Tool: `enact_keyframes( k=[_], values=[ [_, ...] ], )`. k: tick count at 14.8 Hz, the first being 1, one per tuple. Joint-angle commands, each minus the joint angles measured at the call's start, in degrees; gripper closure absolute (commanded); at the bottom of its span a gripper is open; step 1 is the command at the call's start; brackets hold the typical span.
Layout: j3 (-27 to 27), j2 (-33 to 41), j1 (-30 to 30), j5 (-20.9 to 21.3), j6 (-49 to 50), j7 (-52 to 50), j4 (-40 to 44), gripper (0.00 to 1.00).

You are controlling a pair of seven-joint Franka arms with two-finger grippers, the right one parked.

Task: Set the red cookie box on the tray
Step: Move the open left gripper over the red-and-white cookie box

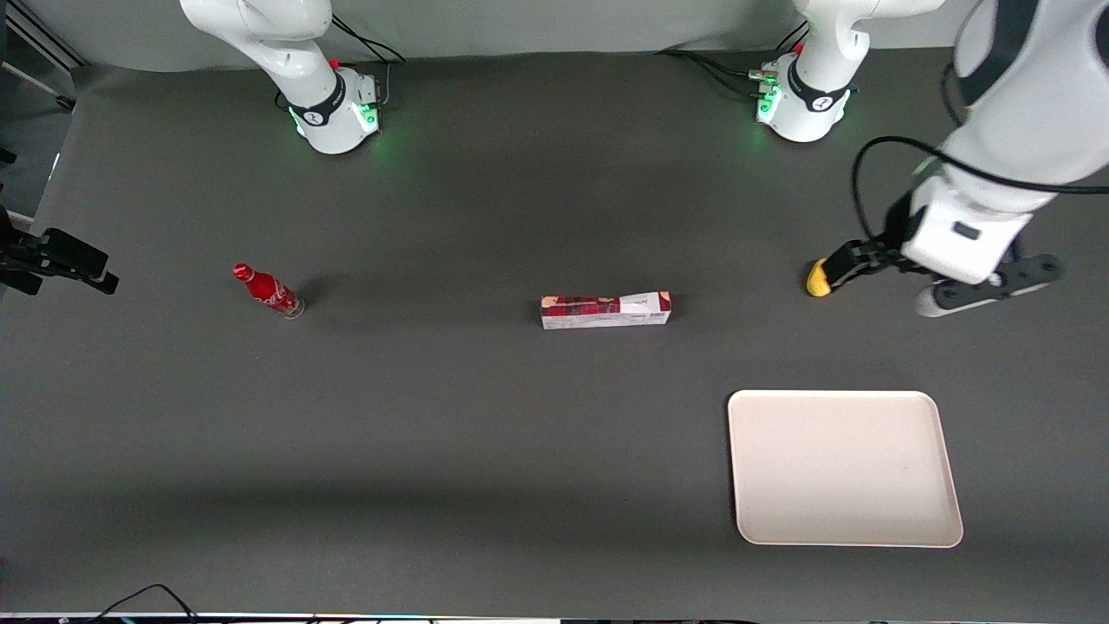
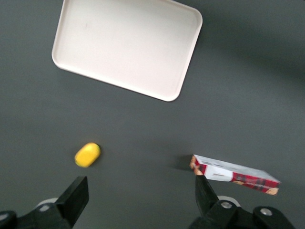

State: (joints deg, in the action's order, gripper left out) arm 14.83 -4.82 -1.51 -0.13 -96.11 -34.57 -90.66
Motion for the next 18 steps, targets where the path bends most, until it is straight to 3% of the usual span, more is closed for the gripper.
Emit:
enact_keyframes(
  k=[1, 6, 12, 18],
  values=[
    [6.33, -3.95, -0.24, -0.04, -1.79, -19.51, 1.09, 0.00],
    [14.34, -12.30, -0.59, 2.32, -9.87, -48.34, 0.92, 0.00],
    [21.28, -24.34, -3.06, 14.54, -11.82, -78.85, 0.57, 0.00],
    [22.87, -25.24, -3.67, 10.86, -15.75, -85.74, -5.04, 0.00]
  ],
)
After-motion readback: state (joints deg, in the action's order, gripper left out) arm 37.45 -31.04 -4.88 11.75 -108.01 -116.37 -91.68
